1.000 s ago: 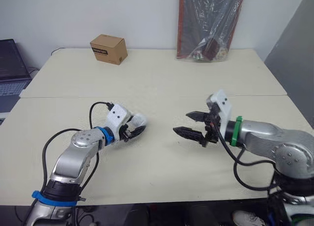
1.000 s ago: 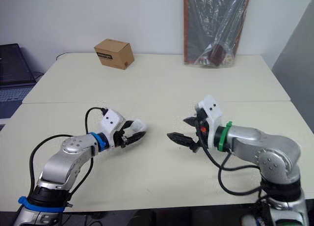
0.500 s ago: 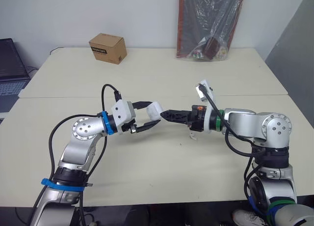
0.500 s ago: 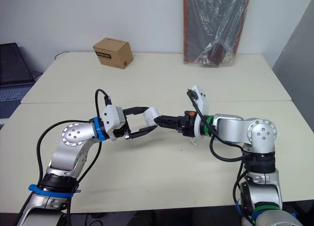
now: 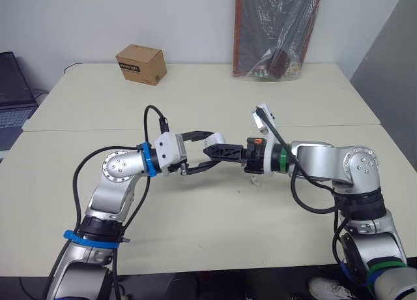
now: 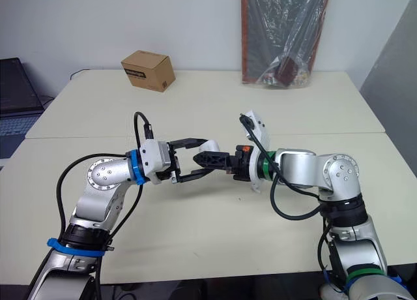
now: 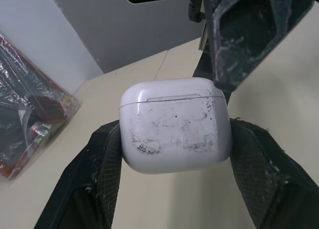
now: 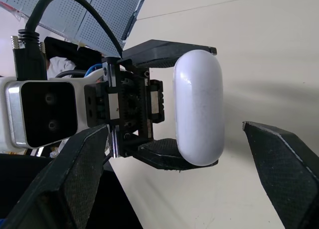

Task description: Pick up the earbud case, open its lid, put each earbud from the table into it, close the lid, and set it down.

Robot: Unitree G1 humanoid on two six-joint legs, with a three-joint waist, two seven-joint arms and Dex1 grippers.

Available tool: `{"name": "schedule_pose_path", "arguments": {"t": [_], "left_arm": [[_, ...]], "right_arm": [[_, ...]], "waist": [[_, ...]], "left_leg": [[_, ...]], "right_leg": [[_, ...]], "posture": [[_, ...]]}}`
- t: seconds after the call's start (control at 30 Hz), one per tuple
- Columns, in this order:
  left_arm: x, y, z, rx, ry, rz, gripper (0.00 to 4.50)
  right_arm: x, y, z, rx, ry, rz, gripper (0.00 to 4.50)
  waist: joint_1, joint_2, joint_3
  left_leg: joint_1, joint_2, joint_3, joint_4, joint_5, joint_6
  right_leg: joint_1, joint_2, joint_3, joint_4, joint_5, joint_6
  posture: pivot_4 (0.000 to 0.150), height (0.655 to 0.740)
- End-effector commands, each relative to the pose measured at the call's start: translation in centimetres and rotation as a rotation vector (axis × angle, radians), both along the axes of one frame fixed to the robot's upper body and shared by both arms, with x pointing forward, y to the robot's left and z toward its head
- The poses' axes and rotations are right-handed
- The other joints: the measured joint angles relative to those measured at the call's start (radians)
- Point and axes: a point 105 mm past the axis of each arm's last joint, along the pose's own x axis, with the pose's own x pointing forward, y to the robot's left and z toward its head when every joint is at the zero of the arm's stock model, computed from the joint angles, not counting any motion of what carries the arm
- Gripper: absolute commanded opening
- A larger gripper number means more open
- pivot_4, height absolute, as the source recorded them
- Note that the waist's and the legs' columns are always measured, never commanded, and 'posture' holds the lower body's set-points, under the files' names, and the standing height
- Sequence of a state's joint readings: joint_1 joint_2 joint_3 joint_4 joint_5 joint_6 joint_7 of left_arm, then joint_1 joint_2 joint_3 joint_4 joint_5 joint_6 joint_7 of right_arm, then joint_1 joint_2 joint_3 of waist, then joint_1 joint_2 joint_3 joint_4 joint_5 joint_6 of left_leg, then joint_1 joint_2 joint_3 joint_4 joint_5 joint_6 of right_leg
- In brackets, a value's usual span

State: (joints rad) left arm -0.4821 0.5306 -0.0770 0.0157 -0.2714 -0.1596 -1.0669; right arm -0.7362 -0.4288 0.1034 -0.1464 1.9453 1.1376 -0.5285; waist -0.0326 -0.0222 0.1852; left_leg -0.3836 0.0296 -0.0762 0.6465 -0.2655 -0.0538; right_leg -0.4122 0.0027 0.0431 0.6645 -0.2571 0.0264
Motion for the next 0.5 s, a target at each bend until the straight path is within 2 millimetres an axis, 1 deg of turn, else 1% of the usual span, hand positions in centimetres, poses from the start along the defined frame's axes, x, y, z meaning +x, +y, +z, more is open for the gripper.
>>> {"name": "schedule_pose_path", "arguments": {"t": [0.03, 0.07, 0.17, 0.27, 0.33, 0.37, 0.4, 0.47, 0.5], "left_arm": [[-0.6, -0.57, 1.23, -0.017, -0.046, -0.041, 2.78], [-0.67, -0.62, 1.23, -0.018, -0.045, -0.045, 2.78], [-0.92, -0.73, 1.06, -0.014, -0.036, -0.058, 2.78], [-1.06, -0.7, 0.92, -0.01, -0.031, -0.064, 2.78], [-1.12, -0.69, 0.87, -0.008, -0.027, -0.067, 2.78], [-1.16, -0.68, 0.84, -0.008, -0.026, -0.068, 2.78], [-1.18, -0.67, 0.83, -0.007, -0.025, -0.069, 2.78], [-1.23, -0.65, 0.79, -0.006, -0.022, -0.071, 2.78], [-1.25, -0.65, 0.78, -0.006, -0.021, -0.072, 2.78]], "right_arm": [[-0.08, 0.26, 1.27, 0.04, -0.02, 0.015, 4.5], [-0.07, 0.3, 1.26, 0.039, -0.019, 0.016, 4.5], [0.02, 0.3, 1.25, 0.039, -0.017, 0.012, 3.95], [0.08, 0.28, 1.24, 0.04, -0.016, 0.009, 2.95], [0.11, 0.27, 1.25, 0.041, -0.016, 0.007, 2.21], [0.12, 0.27, 1.25, 0.041, -0.015, 0.006, 1.75], [0.12, 0.27, 1.25, 0.042, -0.015, 0.005, 1.42], [0.13, 0.27, 1.27, 0.044, -0.015, 0.004, 0.8], [0.13, 0.26, 1.27, 0.045, -0.015, 0.004, 0.8]], "waist": [[0.0, 0.0, 0.0], [0.0, 0.0, 0.0], [0.0, 0.0, 0.0], [0.0, 0.0, 0.0], [0.0, 0.0, 0.0], [0.0, 0.0, 0.0], [0.0, 0.0, 0.0], [0.0, 0.0, 0.0], [0.0, 0.0, 0.0]], "left_leg": [[0.0, 0.0, 0.0, 0.0, 0.0, 0.0], [0.0, 0.0, 0.0, 0.0, 0.0, 0.0], [0.0, 0.0, 0.0, 0.0, 0.0, 0.0], [0.0, 0.0, 0.0, 0.0, 0.0, 0.0], [0.0, 0.0, 0.0, 0.0, 0.0, 0.0], [0.0, 0.0, 0.0, 0.0, 0.0, 0.0], [0.0, 0.0, 0.0, 0.0, 0.0, 0.0], [0.0, 0.0, 0.0, 0.0, 0.0, 0.0], [0.0, 0.0, 0.0, 0.0, 0.0, 0.0]], "right_leg": [[0.0, 0.0, 0.0, 0.0, 0.0, 0.0], [0.0, 0.0, 0.0, 0.0, 0.0, 0.0], [0.0, 0.0, 0.0, 0.0, 0.0, 0.0], [0.0, 0.0, 0.0, 0.0, 0.0, 0.0], [0.0, 0.0, 0.0, 0.0, 0.0, 0.0], [0.0, 0.0, 0.0, 0.0, 0.0, 0.0], [0.0, 0.0, 0.0, 0.0, 0.0, 0.0], [0.0, 0.0, 0.0, 0.0, 0.0, 0.0], [0.0, 0.0, 0.0, 0.0, 0.0, 0.0]], "posture": [[0.15, 0.74], [0.15, 0.74], [0.15, 0.74], [0.15, 0.74], [0.15, 0.74], [0.15, 0.74], [0.15, 0.74], [0.15, 0.74], [0.15, 0.74]]}}
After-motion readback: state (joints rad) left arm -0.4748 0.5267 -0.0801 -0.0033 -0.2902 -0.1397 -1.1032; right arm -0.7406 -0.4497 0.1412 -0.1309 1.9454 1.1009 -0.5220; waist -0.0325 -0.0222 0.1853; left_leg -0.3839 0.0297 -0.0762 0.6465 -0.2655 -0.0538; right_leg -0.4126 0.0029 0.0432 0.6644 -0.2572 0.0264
